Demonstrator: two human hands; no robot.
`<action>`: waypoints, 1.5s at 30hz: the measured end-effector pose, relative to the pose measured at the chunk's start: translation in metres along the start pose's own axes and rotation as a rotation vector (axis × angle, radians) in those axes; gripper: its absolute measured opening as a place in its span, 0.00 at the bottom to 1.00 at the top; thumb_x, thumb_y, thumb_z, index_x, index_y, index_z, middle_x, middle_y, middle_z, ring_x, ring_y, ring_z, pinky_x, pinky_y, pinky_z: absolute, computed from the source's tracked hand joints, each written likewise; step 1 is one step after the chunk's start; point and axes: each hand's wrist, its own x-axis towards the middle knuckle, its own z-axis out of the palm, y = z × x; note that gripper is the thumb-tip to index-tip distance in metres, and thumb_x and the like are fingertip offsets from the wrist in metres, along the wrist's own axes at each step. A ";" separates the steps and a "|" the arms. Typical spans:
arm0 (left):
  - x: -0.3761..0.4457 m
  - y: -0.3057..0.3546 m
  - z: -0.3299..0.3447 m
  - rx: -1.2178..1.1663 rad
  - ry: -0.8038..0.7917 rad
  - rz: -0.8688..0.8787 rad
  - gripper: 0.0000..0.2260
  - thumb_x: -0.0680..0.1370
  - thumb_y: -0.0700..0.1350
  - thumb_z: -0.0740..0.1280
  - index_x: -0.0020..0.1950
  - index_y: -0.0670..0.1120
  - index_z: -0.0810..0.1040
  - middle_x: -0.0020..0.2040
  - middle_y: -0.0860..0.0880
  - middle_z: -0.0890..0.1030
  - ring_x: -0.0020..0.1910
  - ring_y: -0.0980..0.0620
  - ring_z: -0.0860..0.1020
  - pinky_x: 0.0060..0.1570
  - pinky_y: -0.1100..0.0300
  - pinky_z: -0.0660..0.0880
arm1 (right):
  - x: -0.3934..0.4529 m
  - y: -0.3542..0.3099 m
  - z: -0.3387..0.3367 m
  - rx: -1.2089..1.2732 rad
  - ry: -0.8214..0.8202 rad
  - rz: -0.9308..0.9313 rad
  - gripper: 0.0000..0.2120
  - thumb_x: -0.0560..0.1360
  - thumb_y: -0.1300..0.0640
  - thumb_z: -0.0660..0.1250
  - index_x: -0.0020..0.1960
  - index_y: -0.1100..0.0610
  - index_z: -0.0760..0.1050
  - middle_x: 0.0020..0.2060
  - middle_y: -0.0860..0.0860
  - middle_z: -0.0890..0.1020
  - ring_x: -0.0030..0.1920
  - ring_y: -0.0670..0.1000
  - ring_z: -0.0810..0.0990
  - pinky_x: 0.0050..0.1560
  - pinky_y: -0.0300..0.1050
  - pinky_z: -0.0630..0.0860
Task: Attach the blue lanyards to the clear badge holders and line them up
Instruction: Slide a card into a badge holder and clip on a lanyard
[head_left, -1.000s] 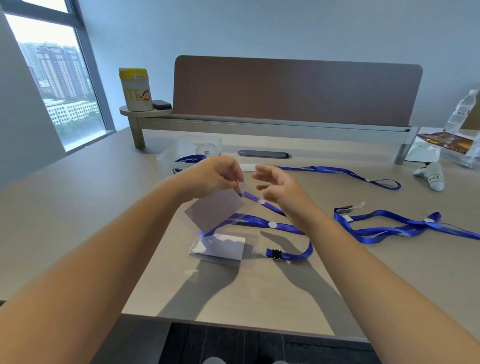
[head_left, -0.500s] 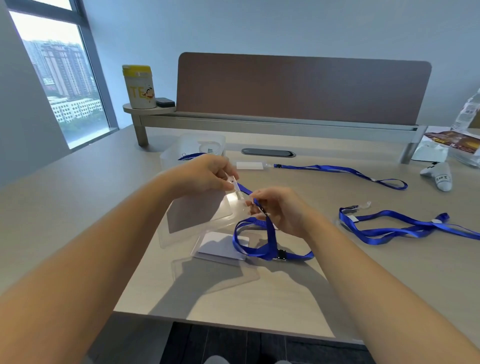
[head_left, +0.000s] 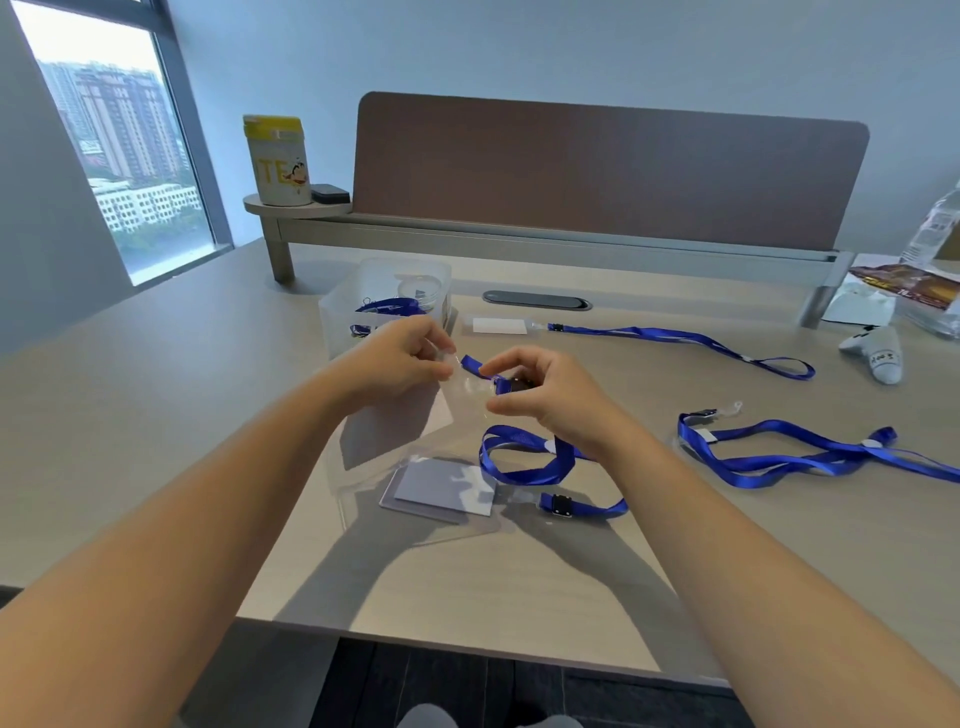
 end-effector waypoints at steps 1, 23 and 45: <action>0.000 -0.001 -0.001 -0.004 -0.035 -0.012 0.04 0.76 0.39 0.63 0.49 0.45 0.71 0.39 0.50 0.74 0.45 0.49 0.72 0.51 0.57 0.68 | 0.000 -0.001 0.000 -0.028 0.014 -0.030 0.13 0.71 0.65 0.69 0.56 0.60 0.77 0.33 0.46 0.74 0.33 0.41 0.72 0.33 0.26 0.71; -0.006 0.004 0.009 0.177 0.260 0.230 0.06 0.73 0.41 0.66 0.46 0.38 0.77 0.41 0.48 0.75 0.37 0.55 0.71 0.38 0.67 0.68 | 0.007 -0.017 0.004 0.005 -0.012 0.126 0.13 0.77 0.58 0.60 0.35 0.55 0.75 0.30 0.49 0.73 0.29 0.46 0.64 0.30 0.35 0.63; -0.017 0.013 0.012 0.898 0.321 0.679 0.11 0.56 0.41 0.80 0.32 0.41 0.82 0.29 0.44 0.84 0.26 0.47 0.81 0.27 0.57 0.79 | 0.008 -0.016 0.007 -0.053 0.161 -0.068 0.14 0.76 0.61 0.61 0.32 0.51 0.70 0.32 0.46 0.72 0.35 0.43 0.70 0.36 0.32 0.69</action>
